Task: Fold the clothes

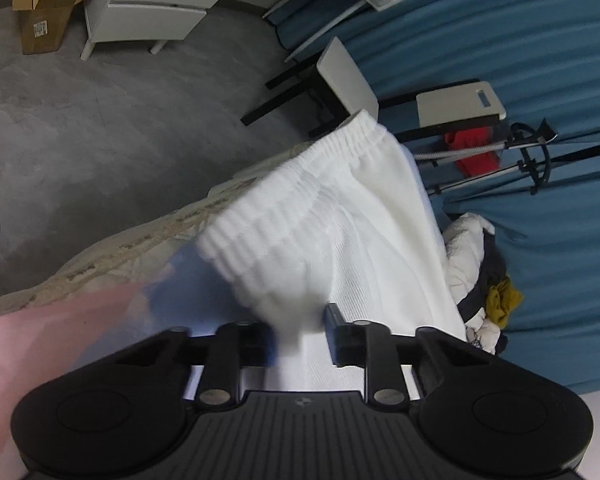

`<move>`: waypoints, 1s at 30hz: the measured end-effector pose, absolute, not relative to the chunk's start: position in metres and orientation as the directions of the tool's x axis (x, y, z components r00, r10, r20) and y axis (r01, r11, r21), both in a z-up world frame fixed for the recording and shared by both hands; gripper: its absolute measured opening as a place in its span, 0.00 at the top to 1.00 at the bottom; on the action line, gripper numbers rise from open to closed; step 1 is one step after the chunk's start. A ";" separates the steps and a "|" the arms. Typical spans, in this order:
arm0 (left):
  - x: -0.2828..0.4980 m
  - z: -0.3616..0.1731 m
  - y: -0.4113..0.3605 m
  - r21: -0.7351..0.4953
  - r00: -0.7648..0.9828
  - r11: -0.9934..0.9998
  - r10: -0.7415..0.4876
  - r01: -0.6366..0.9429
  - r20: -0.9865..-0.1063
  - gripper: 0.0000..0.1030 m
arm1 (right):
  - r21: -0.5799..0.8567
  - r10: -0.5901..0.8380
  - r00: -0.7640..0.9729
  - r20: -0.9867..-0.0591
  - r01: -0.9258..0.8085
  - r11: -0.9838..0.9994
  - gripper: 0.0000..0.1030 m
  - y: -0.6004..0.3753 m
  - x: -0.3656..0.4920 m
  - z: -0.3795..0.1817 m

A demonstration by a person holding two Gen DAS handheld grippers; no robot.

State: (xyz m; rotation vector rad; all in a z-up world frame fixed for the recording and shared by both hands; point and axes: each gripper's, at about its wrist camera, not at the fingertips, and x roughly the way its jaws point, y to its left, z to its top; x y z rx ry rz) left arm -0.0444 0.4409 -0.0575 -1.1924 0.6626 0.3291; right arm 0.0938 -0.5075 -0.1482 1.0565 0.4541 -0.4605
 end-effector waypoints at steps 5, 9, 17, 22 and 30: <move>-0.060 -0.033 0.437 -0.766 0.804 0.347 -0.054 -0.541 -0.592 0.93 | 0.729 -0.158 0.841 -0.517 0.530 0.433 0.92 -0.505 0.086 -0.136; -0.071 -0.009 0.429 -0.773 0.831 0.378 -0.014 -0.510 -0.555 0.95 | 0.747 -0.178 0.860 -0.478 0.504 0.433 0.93 -0.505 0.075 -0.126; -0.062 0.007 0.428 -0.807 0.871 0.362 0.031 -0.467 -0.490 0.95 | 0.733 -0.199 0.862 -0.467 0.503 0.458 0.93 -0.495 0.069 -0.103; -0.009 0.036 0.440 -0.833 0.903 0.365 0.057 -0.415 -0.425 0.95 | 0.722 -0.204 0.869 -0.452 0.490 0.488 0.93 -0.491 0.106 -0.067; 0.144 0.056 0.471 -0.811 0.898 0.390 0.130 -0.436 -0.420 0.95 | 0.633 -0.165 0.885 -0.436 0.431 0.643 0.93 -0.469 0.274 0.001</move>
